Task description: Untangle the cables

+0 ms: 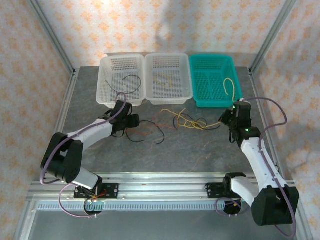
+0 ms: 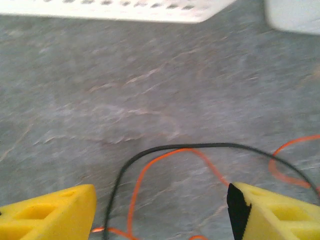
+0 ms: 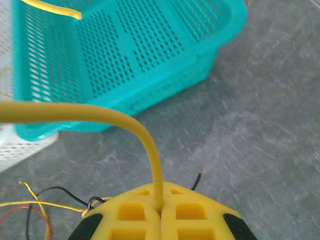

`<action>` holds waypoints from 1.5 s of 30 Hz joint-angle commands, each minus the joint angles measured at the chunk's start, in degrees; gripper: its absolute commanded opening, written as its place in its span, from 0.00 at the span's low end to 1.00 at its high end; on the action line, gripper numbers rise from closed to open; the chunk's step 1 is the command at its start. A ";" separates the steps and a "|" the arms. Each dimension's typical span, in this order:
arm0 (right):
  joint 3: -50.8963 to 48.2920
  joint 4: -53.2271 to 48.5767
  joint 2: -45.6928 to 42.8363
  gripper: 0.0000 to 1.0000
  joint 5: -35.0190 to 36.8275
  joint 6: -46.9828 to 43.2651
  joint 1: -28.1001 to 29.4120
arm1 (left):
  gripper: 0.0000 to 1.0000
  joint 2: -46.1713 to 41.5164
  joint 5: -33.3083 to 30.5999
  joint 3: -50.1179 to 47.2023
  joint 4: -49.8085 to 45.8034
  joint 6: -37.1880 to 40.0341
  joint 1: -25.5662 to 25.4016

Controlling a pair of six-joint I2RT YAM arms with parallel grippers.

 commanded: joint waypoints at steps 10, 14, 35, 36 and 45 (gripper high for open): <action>-1.24 -3.35 3.83 0.18 5.99 1.88 0.29 | 0.67 3.82 0.47 -0.95 0.20 -3.70 -0.44; -1.15 -3.61 2.98 0.35 6.66 2.05 0.34 | 0.52 5.83 0.20 1.37 -0.32 -3.69 -0.44; 9.20 -8.08 -8.44 0.83 7.95 2.25 6.17 | 0.00 -5.68 1.32 0.63 -3.81 -2.00 -0.44; 9.62 -8.05 -8.01 0.83 8.42 2.23 8.24 | 0.00 -6.72 2.19 0.47 -3.54 -1.79 -0.44; 14.32 -6.42 -5.04 1.00 9.23 -3.11 18.20 | 0.00 -21.57 16.75 0.65 1.57 2.06 -0.44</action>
